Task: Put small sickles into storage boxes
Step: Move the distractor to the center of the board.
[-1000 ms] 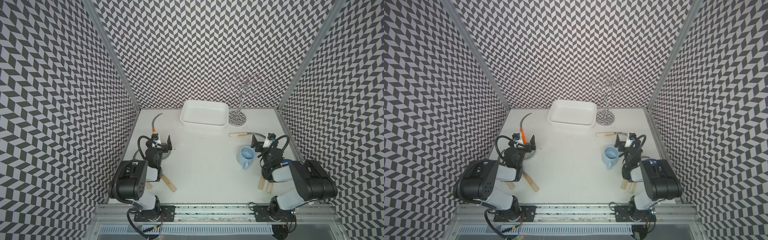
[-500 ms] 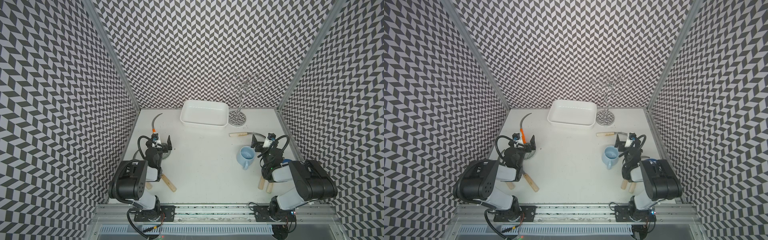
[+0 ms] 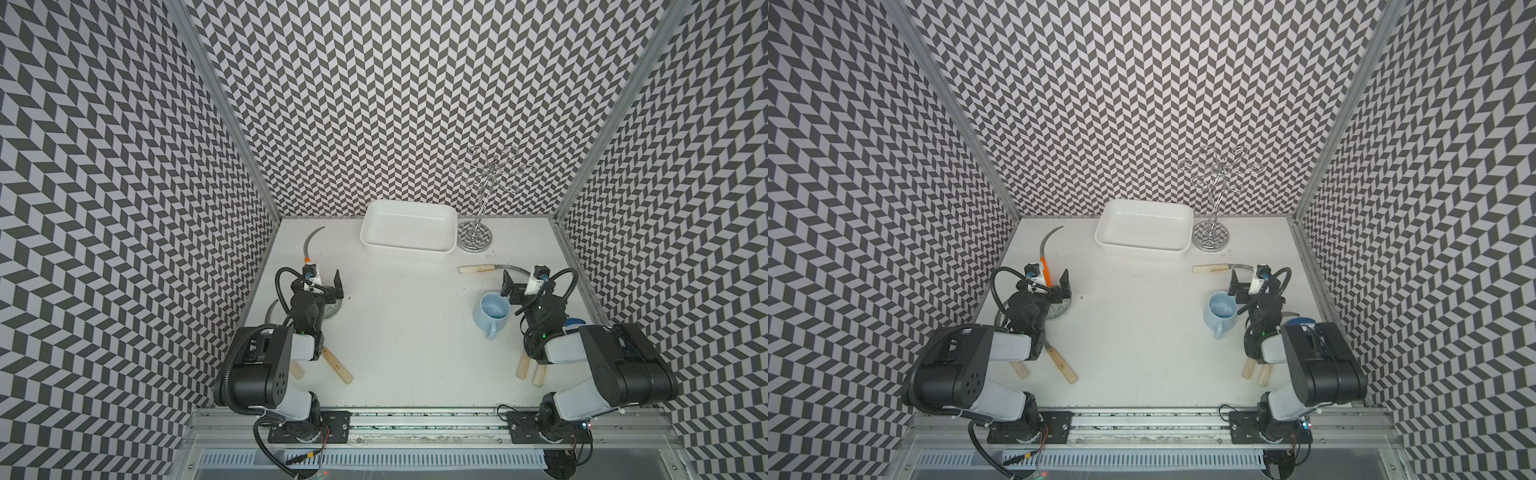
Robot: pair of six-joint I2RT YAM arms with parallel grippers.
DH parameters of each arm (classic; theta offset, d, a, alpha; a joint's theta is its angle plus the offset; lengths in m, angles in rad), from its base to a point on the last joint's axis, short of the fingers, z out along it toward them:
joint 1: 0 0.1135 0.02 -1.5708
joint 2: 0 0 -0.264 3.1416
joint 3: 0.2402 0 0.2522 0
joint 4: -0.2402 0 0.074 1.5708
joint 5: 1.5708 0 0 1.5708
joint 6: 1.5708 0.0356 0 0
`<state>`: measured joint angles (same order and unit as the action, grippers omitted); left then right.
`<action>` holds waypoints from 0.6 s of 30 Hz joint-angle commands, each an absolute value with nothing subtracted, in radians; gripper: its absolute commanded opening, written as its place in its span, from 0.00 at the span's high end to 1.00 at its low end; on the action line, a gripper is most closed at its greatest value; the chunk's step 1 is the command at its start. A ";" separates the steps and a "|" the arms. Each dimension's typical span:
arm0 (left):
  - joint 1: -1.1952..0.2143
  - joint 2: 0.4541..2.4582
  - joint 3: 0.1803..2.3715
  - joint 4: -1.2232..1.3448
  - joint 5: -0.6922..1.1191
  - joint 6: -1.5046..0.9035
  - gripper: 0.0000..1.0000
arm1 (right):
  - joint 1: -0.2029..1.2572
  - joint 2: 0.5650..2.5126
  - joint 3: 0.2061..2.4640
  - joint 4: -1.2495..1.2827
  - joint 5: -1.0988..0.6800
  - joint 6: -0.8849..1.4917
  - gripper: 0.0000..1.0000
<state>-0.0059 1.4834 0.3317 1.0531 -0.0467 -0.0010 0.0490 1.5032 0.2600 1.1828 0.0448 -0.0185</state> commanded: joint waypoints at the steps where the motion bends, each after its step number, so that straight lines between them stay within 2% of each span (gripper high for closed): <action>1: -0.009 1.415 0.412 0.860 -0.101 -0.044 0.00 | 0.053 1.433 0.296 1.123 0.027 -0.037 0.00; 10: -0.078 1.182 0.423 0.653 -0.265 -0.079 0.00 | 0.083 1.234 0.310 0.901 0.081 0.062 0.00; 18: -0.089 0.965 0.602 0.208 -0.311 -0.252 0.00 | 0.142 1.089 0.448 0.589 0.122 0.115 0.00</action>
<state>-0.0875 1.0199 0.5220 0.4339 -0.2722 -0.1558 0.1272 1.1297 0.3954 0.7105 0.0929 0.0742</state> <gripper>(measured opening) 0.998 0.998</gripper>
